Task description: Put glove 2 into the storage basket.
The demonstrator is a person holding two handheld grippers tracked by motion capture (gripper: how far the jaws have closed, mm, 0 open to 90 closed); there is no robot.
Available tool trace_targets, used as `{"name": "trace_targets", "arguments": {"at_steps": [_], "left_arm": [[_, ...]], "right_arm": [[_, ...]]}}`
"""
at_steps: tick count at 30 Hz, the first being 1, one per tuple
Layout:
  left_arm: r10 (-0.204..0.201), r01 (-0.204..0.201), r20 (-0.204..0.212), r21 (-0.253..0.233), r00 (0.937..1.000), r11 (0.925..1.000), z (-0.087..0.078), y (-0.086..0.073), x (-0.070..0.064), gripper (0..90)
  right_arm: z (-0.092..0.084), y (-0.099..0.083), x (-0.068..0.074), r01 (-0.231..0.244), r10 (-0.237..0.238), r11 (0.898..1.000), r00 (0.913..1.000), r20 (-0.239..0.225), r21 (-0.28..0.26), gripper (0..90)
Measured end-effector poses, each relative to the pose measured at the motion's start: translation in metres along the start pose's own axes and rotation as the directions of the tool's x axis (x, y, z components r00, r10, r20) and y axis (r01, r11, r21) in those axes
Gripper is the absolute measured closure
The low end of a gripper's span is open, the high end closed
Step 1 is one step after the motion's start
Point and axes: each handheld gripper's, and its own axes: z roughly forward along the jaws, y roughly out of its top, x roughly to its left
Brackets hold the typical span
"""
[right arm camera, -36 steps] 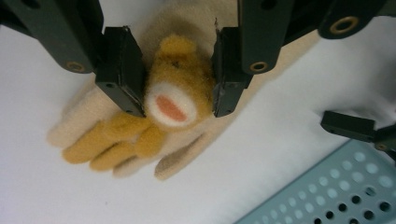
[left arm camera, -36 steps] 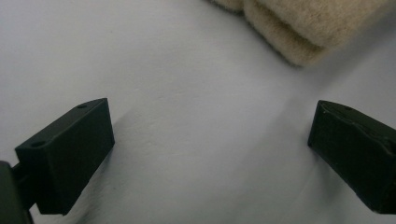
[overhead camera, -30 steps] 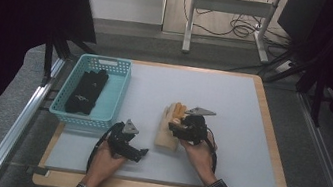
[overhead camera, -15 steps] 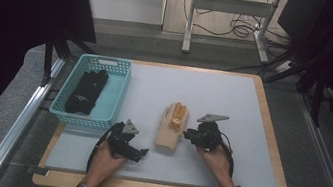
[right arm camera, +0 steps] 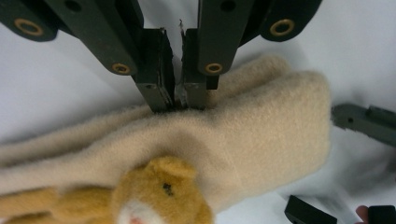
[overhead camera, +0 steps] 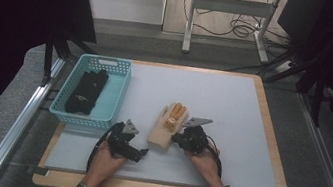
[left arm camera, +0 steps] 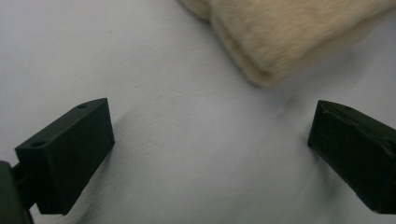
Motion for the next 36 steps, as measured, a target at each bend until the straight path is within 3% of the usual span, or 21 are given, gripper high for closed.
{"name": "trace_targets", "arguments": {"at_steps": [9, 14, 19, 27, 36], "left_arm": [[0.003, -0.003, -0.001, 0.000, 1.0000, 1.0000, 0.000, 0.000, 0.000, 0.6], [0.002, -0.002, -0.001, -0.001, 1.0000, 1.0000, 0.000, 0.000, 0.000, 0.6], [0.002, -0.002, -0.001, -0.001, 1.0000, 1.0000, 0.000, 0.000, 0.000, 0.6], [-0.001, 0.001, -0.001, -0.001, 1.0000, 1.0000, 0.000, 0.000, 0.000, 0.7], [-0.004, 0.004, -0.001, -0.005, 1.0000, 1.0000, 0.000, 0.000, -0.001, 0.7]], "right_arm": [[0.020, 0.014, 0.014, 0.053, -0.053, 0.999, 0.9986, 0.000, 0.009, 79.6], [0.009, 0.012, 0.012, 0.059, -0.059, 0.998, 0.9981, 0.014, -0.004, 72.6], [-0.011, 0.005, -0.001, 0.060, -0.060, 0.998, 0.9965, 0.058, -0.006, 58.3], [-0.042, -0.015, -0.029, 0.030, -0.026, 0.999, 0.9902, 0.137, -0.024, 26.9], [-0.075, -0.044, -0.057, -0.004, 0.012, 0.999, 0.9761, 0.217, -0.041, 15.6]]}}
